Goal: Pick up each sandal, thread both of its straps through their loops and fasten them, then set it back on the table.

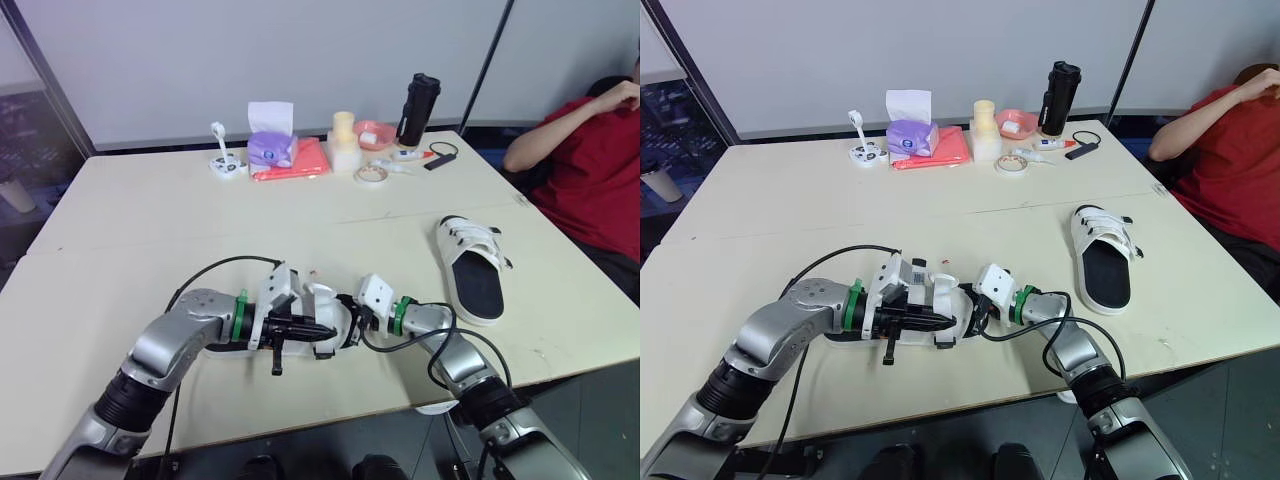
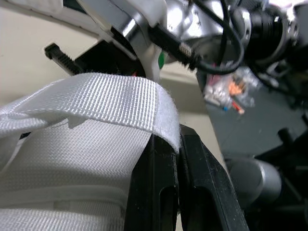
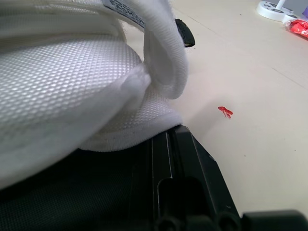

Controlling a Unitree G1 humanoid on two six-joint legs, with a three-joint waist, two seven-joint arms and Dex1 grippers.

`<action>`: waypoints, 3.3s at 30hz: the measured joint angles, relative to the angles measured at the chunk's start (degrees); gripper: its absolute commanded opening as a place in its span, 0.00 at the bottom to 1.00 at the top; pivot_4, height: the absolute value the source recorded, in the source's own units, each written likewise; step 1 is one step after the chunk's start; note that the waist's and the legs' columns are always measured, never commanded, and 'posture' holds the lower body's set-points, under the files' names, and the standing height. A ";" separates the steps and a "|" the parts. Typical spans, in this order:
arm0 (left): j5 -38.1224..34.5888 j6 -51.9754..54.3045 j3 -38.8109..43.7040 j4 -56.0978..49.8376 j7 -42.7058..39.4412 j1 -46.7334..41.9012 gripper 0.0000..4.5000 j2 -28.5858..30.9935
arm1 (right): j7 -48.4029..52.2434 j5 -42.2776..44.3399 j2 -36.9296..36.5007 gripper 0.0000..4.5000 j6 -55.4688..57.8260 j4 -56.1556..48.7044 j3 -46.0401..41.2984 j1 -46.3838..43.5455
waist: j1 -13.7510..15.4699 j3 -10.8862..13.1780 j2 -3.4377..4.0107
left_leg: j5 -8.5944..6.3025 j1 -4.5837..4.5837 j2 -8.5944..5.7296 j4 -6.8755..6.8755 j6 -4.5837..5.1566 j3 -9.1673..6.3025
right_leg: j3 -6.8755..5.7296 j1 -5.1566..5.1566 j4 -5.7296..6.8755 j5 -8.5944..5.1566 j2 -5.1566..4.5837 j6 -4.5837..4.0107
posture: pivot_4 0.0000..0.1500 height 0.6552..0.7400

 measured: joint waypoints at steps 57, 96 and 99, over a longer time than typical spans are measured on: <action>-11.47 17.65 4.40 -8.15 7.46 8.36 0.74 2.26 | 0.27 0.00 -0.05 0.00 -0.58 0.34 -0.05 -0.14 | 0.02 0.00 0.03 | -0.01 -0.42 0.01 -0.05 0.00 0.02 | 0.00 -0.48 -0.12 0.04 -0.16 -0.10 | 1.00 1.00; -11.20 18.64 -0.02 -7.87 3.48 11.36 0.00 8.60 | -0.52 0.00 -0.06 0.00 -1.24 0.50 0.53 -0.09 | -0.07 -0.06 -0.06 | -0.01 -0.40 0.00 -0.07 -0.01 0.02 | -0.02 -0.51 -0.12 0.04 -0.16 -0.10 | 1.00 1.00; -11.05 18.03 -0.36 -8.00 1.84 11.75 0.00 9.81 | -0.51 0.00 -0.06 0.00 -1.28 0.50 0.54 -0.09 | -0.08 -0.06 -0.05 | -0.01 -0.41 0.01 -0.08 -0.01 0.02 | -0.02 -0.53 -0.12 0.04 -0.17 -0.10 | 1.00 1.00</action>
